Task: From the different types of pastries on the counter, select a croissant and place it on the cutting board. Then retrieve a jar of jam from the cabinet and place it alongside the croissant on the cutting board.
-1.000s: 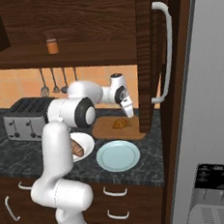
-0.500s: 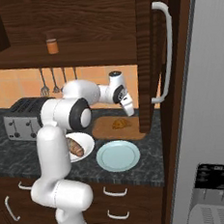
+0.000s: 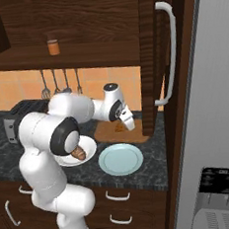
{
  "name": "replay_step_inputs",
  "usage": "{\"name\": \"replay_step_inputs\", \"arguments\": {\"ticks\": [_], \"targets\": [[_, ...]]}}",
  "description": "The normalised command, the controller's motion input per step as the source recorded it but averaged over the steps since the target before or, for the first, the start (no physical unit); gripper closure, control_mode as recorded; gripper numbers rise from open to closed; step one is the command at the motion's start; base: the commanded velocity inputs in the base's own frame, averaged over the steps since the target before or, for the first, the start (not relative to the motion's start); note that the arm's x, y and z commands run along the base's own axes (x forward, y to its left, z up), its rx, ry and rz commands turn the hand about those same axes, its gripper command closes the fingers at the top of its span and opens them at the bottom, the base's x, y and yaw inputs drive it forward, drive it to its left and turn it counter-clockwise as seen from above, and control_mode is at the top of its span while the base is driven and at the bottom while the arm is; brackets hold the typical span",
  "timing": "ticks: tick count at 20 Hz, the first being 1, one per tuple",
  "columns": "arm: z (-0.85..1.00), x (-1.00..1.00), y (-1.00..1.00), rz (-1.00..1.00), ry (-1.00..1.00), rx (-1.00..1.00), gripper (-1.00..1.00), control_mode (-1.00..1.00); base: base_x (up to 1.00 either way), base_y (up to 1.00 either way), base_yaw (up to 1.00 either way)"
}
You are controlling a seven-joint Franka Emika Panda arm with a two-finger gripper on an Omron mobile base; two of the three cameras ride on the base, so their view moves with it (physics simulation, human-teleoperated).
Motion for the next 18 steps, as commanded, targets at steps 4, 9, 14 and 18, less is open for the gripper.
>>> {"name": "replay_step_inputs", "arguments": {"ticks": [4,9,14,18], "targets": [[0.49,-1.0,0.03,0.0,0.0,0.0,-1.0,-1.0,0.0,0.0,0.0],[0.9,-1.0,0.12,0.02,0.0,-0.02,-1.0,-1.0,0.0,0.0,0.0],[1.0,-0.84,0.23,0.1,0.1,0.0,-1.0,-1.0,0.0,0.0,0.0],[1.0,-0.18,0.15,0.18,0.03,0.0,-1.0,-1.0,0.0,0.0,0.0]]}}
